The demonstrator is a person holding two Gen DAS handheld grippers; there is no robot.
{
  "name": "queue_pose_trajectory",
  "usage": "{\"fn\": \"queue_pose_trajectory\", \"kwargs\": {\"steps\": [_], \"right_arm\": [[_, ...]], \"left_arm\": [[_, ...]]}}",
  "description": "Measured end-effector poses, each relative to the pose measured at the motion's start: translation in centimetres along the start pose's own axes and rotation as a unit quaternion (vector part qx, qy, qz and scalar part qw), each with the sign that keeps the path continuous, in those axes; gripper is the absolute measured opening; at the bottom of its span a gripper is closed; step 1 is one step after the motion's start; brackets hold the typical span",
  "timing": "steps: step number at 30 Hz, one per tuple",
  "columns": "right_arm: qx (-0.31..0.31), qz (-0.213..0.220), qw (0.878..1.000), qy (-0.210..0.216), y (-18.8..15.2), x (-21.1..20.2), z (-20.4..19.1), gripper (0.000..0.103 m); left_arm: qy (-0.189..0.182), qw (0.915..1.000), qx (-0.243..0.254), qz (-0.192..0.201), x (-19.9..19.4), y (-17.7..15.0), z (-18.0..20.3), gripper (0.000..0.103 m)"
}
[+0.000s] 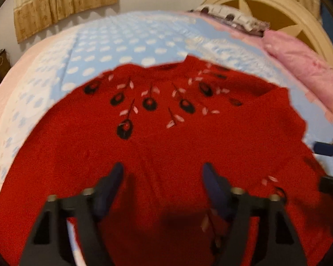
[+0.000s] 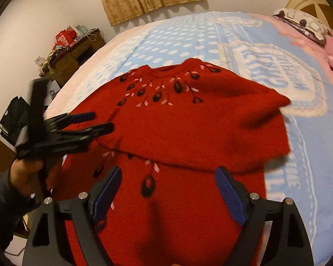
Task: Fold small clothes
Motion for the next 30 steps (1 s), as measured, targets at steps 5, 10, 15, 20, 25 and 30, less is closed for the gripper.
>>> {"fn": "queue_pose_trajectory", "kwargs": {"steps": [5, 10, 15, 20, 25, 30], "right_arm": [[-0.003, 0.009, 0.999, -0.033, -1.3, -1.4, 1.4, 0.086], [0.009, 0.001, 1.000, -0.029, -2.1, -0.6, 2.3, 0.086], [0.013, -0.007, 1.000, -0.022, -2.5, 0.0, 2.6, 0.086], [0.014, -0.004, 0.999, -0.039, -1.5, -0.9, 4.3, 0.086], [0.057, 0.016, 0.997, -0.043, 1.2, -2.1, 8.3, 0.086], [0.050, -0.006, 0.996, -0.077, 4.2, -0.5, 11.6, 0.075]], "left_arm": [[-0.023, 0.9993, -0.030, -0.006, 0.5, 0.2, -0.5, 0.024], [-0.052, 0.9975, -0.040, 0.027, -2.2, 1.2, -1.4, 0.005], [-0.048, 0.9946, -0.058, 0.071, -6.4, 1.7, -4.2, 0.005], [-0.019, 0.9919, -0.096, 0.081, -6.9, 0.5, -8.0, 0.005], [-0.015, 0.9911, -0.123, 0.047, -4.0, -1.4, -9.4, 0.005], [-0.027, 0.9924, -0.106, 0.055, -3.8, -2.0, -8.1, 0.004]]}}
Point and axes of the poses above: each gripper's, at about its wrist camera, not at the fingertips, and x roughly the way its jaws point, z to its right, y to its top, the point moved 4 cm from there along x, roughly the way its jaws point, and after that the axes turned 13 degrees about -x, right-handed, at the moved point
